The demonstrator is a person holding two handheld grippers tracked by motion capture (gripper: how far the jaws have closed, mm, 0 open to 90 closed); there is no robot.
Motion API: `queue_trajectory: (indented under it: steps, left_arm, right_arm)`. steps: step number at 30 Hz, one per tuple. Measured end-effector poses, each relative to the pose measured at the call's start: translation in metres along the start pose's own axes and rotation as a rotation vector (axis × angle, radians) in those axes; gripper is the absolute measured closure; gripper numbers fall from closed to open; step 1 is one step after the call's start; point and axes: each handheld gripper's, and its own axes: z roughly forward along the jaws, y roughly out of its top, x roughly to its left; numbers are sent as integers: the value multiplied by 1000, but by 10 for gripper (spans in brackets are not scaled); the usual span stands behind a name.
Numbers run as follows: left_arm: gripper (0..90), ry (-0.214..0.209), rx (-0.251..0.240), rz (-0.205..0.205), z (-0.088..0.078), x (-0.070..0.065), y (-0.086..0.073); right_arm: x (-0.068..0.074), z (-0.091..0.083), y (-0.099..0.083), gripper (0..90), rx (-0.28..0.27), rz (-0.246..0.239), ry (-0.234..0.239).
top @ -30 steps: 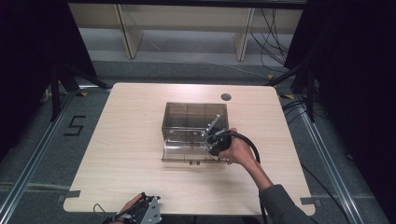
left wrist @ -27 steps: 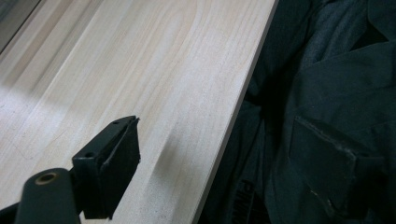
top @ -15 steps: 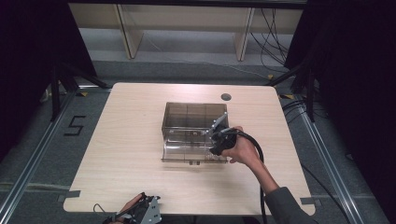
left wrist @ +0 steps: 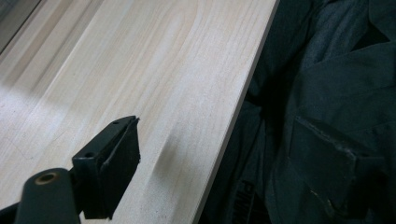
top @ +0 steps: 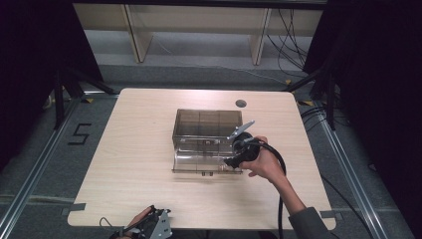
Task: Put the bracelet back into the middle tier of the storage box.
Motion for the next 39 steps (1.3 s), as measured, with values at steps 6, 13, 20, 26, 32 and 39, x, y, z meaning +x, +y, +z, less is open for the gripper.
queue_trajectory:
  steps: [6,13,20,26,32,39]
  left_arm:
    - [162,-4,-12,-14,1,-1,0]
    - [162,9,-15,-12,1,0,-1]
    - [162,7,-15,-14,1,0,-1]
    - [162,7,-13,-12,1,0,-1]
    - [162,7,-13,-11,1,0,-1]
    - [162,7,-13,-11,1,0,-1]
  right_arm:
    - [0,-3,-8,370,-19,31,-4]
    - [0,-6,-18,336,-54,96,-32]
    - [-2,-12,-28,326,-71,106,-13]
    - [-2,-17,-36,317,-87,126,-16]
    - [0,-19,-45,314,-124,129,-9]
    - [4,-16,-53,309,-170,131,-11]
